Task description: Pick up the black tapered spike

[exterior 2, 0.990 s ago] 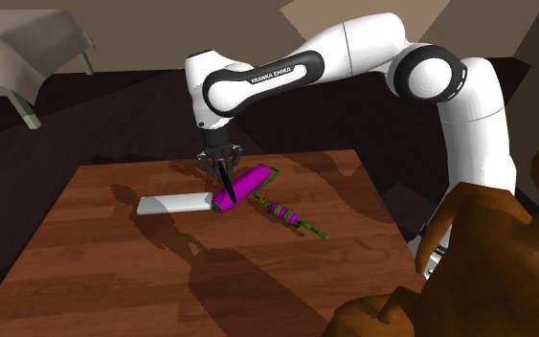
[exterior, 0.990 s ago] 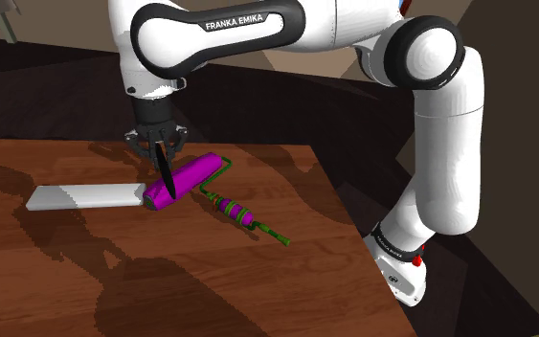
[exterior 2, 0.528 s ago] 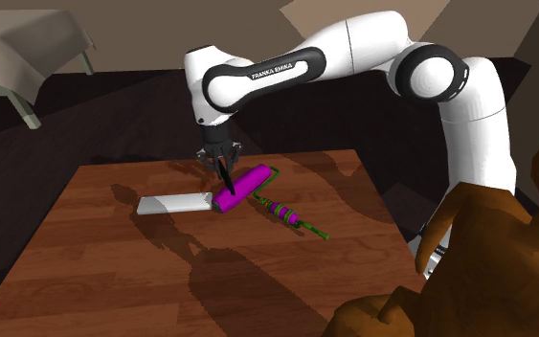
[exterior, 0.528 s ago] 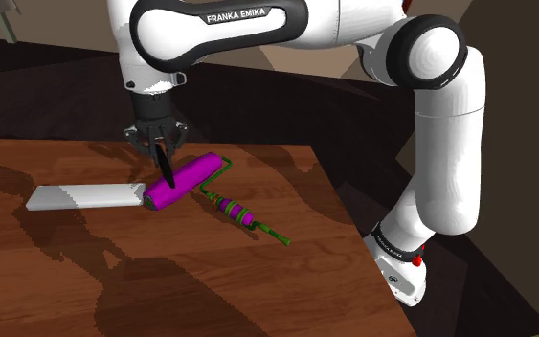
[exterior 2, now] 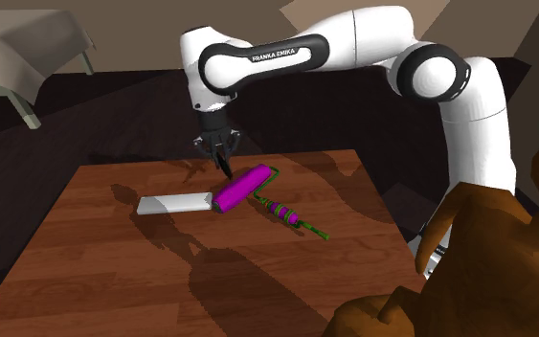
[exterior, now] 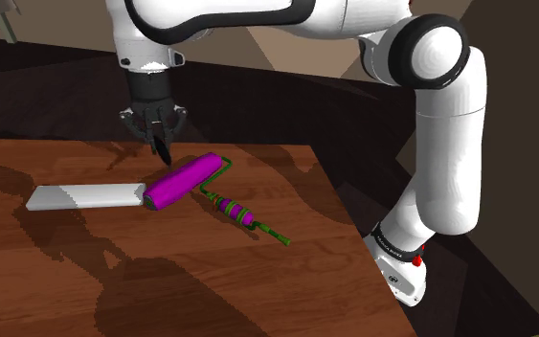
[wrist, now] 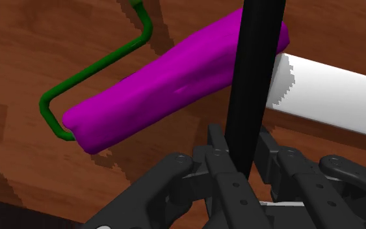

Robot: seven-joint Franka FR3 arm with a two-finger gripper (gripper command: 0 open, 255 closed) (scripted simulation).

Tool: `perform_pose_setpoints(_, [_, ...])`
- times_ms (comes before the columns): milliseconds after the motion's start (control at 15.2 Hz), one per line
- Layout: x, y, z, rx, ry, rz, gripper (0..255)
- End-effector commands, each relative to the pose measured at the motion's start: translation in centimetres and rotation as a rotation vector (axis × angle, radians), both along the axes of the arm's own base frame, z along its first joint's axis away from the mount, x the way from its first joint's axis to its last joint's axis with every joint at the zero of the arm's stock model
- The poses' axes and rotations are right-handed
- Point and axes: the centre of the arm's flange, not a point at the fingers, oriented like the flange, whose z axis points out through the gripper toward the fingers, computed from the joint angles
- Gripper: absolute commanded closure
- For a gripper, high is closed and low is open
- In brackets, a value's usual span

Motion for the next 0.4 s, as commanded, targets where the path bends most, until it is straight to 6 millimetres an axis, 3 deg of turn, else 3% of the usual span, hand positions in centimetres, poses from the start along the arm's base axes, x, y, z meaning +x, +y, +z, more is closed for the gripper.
perform_pose_setpoints(0, [-0.2,0.0,1.2,0.000,0.000,0.000,255])
perform_pose_setpoints(330, [-0.2,0.0,2.9,0.000,0.000,0.000,255])
